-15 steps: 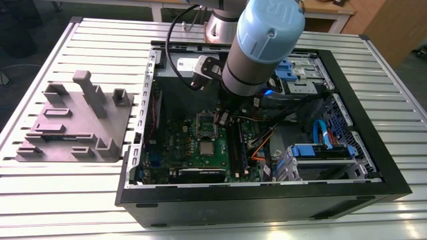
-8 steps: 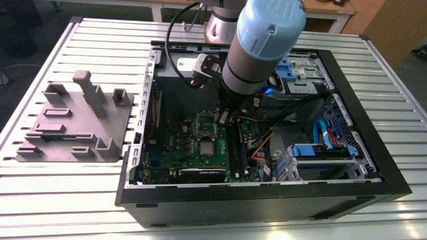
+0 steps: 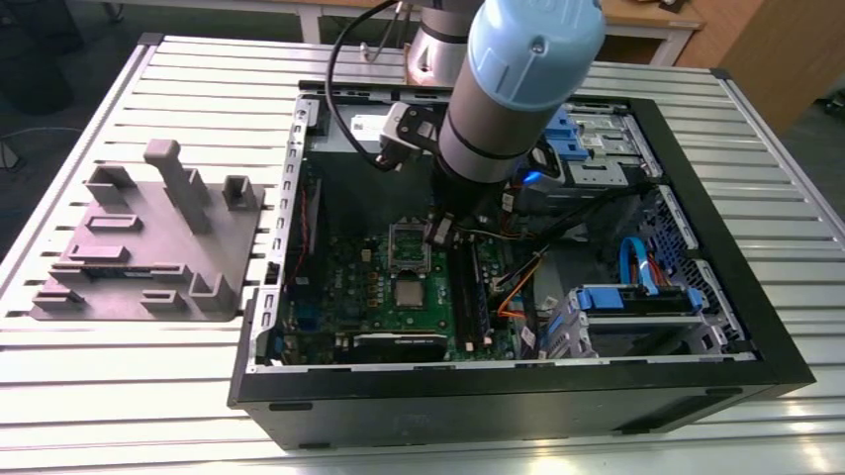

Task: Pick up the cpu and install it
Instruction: 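Close the cpu cover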

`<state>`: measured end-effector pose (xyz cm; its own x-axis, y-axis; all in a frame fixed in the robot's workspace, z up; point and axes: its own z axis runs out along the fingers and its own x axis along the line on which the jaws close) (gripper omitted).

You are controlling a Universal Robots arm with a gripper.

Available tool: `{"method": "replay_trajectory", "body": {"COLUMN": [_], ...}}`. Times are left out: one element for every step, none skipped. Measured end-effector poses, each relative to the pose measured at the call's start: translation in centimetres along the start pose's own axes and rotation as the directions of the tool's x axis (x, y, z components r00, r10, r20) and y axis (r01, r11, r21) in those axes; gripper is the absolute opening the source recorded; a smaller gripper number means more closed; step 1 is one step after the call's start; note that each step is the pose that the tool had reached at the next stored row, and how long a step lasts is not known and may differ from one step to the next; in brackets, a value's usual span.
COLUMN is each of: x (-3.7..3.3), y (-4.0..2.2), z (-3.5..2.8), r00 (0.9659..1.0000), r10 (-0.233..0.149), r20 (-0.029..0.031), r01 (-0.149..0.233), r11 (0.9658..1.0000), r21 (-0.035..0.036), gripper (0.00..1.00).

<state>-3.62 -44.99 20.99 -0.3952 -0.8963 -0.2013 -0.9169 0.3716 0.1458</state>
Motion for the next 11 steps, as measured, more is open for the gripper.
{"method": "replay_trajectory", "body": {"x": [0.01, 0.01, 0.01, 0.01, -0.01, -0.03, -0.05, -0.07, -0.09, -0.1, -0.12], "y": [0.02, 0.05, 0.06, 0.09, 0.12, 0.15, 0.18, 0.21, 0.24, 0.27, 0.29], "z": [-0.02, -0.04, -0.09, -0.16, -0.23, -0.33, -0.46, -0.59, -0.69, -0.79, -0.88], "r00": [1.0, 1.0, 1.0, 0.9999, 1.0, 1.0, 1.0, 1.0, 1.0, 1.0, 1.0], "r10": [0.0, 0.0, 0.001, 0.001, 0.001, 0.001, 0.001, 0.001, 0.001, 0.001, 0.001], "r20": [-0.005, -0.0078, -0.0094, -0.0101, -0.01, -0.0099, -0.0099, -0.0099, -0.0099, -0.0099, -0.01], "r01": [0.0, 0.0, -0.001, -0.001, -0.001, -0.001, -0.001, -0.001, -0.001, -0.001, -0.001], "r11": [1.0, 1.0, 1.0, 1.0, 1.0, 1.0, 1.0, 1.0, 1.0, 1.0, 1.0], "r21": [0.0022, 0.0034, 0.0039, 0.0042, 0.0042, 0.0042, 0.0043, 0.0043, 0.0043, 0.0043, 0.0043], "gripper": [0.1, 0.1, 0.1, 0.1, 0.1, 0.1, 0.1, 0.1, 0.1, 0.1, 0.1]}}
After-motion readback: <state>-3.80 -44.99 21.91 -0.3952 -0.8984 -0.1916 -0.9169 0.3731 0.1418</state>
